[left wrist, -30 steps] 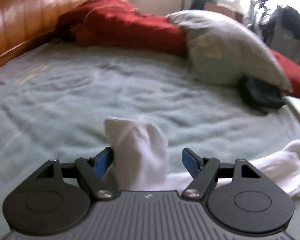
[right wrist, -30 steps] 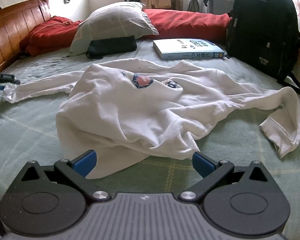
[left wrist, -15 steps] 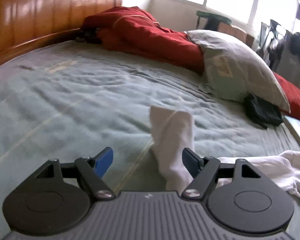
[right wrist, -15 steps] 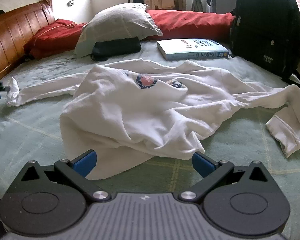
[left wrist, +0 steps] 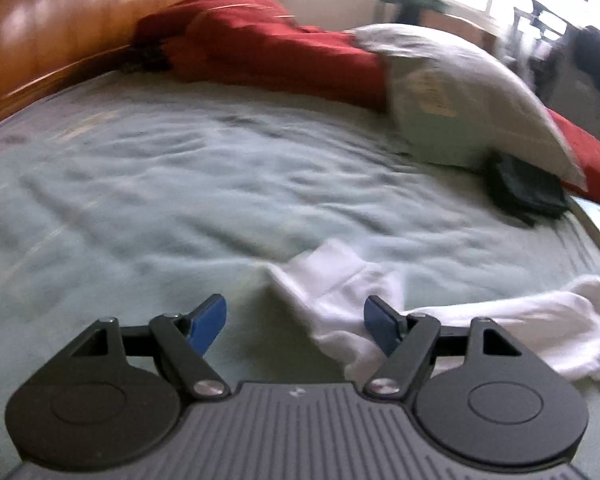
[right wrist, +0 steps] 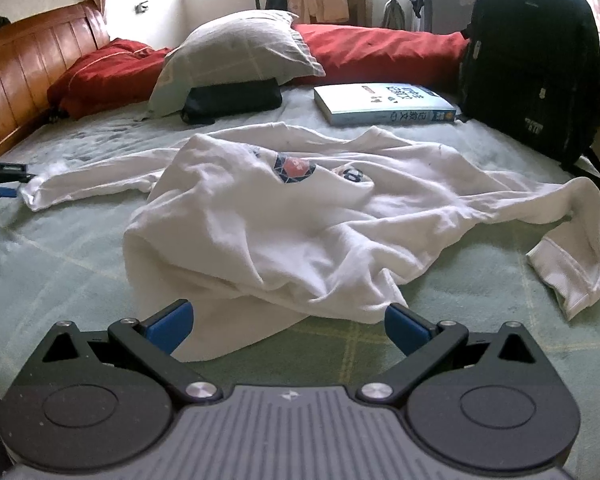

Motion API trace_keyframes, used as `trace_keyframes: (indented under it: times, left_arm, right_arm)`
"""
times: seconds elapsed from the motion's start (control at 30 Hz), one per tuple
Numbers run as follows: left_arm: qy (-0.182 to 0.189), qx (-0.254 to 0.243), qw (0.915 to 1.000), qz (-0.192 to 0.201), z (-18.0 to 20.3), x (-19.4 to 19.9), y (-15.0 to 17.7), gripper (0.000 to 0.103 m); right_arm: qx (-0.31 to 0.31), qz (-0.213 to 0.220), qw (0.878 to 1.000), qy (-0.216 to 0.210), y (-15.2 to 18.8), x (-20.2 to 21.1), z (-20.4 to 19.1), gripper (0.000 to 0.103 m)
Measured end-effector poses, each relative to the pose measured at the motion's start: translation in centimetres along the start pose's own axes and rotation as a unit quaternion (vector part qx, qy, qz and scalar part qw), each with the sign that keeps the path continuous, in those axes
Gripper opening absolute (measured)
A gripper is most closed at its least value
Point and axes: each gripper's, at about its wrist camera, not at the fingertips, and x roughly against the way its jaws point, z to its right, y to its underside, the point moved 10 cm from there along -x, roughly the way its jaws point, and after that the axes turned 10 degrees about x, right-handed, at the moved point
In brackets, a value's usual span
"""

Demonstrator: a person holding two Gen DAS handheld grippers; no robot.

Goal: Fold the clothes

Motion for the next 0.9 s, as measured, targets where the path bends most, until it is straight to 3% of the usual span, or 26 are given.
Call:
trace_keyframes:
  times: [0.1, 0.23, 0.4, 0.57, 0.67, 0.77, 0.9]
  left_arm:
    - [0.021, -0.024, 0.9994, 0.016, 1.9, 0.9, -0.2, 0.075]
    - [0.03, 0.024, 0.9991, 0.017, 0.3, 1.6, -0.8, 0.075]
    - [0.038, 0.126, 0.9911, -0.023, -2.9, 0.2, -0.6, 0.056]
    - [0.057, 0.182, 0.9804, -0.05, -3.4, -2.4, 0.1, 0.046]
    - [0.06, 0.205, 0.9757, -0.049, -3.5, -3.5, -0.4, 0.028]
    - [0.046, 0.201, 0.9782, -0.028, -3.9, -2.7, -1.1, 0.014]
    - [0.015, 0.178, 0.9837, 0.019, -5.1, -0.3, -2.6, 0.013]
  right_arm:
    - [-0.001, -0.003, 1.0, 0.0, 0.2, -0.1, 0.1, 0.103]
    - [-0.004, -0.002, 1.0, -0.004, 0.3, -0.2, 0.2, 0.103]
    - [-0.009, -0.005, 1.0, -0.008, 0.5, -0.5, 0.2, 0.103]
    - [-0.007, -0.007, 1.0, -0.006, 0.6, -0.7, 0.2, 0.103]
    - [-0.007, -0.006, 1.0, -0.001, 0.5, -0.6, 0.4, 0.103]
    - [-0.008, -0.005, 1.0, 0.002, 0.5, -0.5, 0.5, 0.103]
    - [-0.008, -0.003, 1.0, 0.004, 0.4, -0.3, 0.7, 0.103]
